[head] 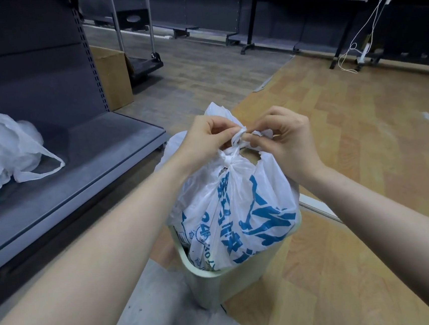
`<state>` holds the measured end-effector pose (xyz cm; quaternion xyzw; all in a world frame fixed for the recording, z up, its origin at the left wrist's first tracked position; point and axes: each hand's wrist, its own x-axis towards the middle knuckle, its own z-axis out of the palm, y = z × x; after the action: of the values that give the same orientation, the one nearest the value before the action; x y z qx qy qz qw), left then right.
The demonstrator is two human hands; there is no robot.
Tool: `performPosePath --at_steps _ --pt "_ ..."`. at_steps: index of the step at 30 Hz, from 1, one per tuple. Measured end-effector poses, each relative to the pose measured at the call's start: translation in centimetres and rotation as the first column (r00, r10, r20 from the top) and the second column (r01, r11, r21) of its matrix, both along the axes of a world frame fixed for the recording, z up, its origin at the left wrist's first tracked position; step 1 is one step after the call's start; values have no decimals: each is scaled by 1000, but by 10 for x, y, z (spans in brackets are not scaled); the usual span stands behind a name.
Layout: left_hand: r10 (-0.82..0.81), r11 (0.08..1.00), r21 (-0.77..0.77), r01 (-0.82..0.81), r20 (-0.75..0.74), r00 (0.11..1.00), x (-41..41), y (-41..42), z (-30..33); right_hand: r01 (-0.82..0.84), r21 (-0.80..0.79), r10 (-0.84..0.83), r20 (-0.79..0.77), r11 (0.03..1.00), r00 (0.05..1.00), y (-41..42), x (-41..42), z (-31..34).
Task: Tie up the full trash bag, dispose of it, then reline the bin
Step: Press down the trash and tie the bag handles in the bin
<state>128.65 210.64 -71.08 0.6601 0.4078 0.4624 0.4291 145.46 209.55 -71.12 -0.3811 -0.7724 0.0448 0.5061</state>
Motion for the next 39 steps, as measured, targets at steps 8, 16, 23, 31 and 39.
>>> performPosePath --at_steps 8,16,23,31,39 --pt "212 947 307 -100 -355 911 -15 2 -2 134 15 -133 -69 991 989 -14 11 -1" --pt "217 932 355 -76 -377 901 -9 5 -10 103 -264 -140 -124 959 982 -36 23 -2" --pt "191 950 301 -84 -346 919 -6 3 -9 -21 -392 -84 -248 920 965 -52 20 -1" --pt "199 960 258 -112 -341 919 5 -6 -13 -16 -552 3 -25 834 1000 -57 29 17" --pt "378 840 538 -76 -479 792 -4 -27 -24 307 -421 47 649 854 760 -25 -10 48"
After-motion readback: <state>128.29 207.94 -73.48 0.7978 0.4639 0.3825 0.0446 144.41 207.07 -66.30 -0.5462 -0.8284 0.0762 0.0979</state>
